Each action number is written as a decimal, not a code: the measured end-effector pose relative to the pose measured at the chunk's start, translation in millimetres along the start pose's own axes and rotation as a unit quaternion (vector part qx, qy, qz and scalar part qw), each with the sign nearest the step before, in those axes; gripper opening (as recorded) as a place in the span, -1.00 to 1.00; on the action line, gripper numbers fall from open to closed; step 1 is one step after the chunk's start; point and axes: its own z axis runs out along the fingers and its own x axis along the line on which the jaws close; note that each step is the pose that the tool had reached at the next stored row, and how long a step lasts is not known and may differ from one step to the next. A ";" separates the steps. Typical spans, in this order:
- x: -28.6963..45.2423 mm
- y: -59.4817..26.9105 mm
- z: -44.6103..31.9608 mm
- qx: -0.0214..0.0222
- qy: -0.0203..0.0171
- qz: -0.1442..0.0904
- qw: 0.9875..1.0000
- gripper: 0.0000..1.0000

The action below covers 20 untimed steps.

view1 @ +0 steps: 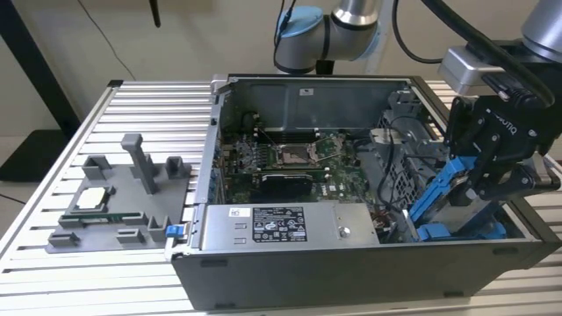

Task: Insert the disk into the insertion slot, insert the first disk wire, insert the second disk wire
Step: 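Insert the disk into the insertion slot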

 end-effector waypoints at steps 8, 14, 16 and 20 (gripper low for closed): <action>0.0 0.0 -1.1 0.000 0.000 0.000 1.000 1.00; -0.3 0.2 -6.7 0.000 0.000 0.000 1.000 1.00; -1.5 0.3 -7.3 0.000 0.000 0.000 1.000 1.00; -4.3 0.5 -11.3 0.000 0.000 0.000 1.000 1.00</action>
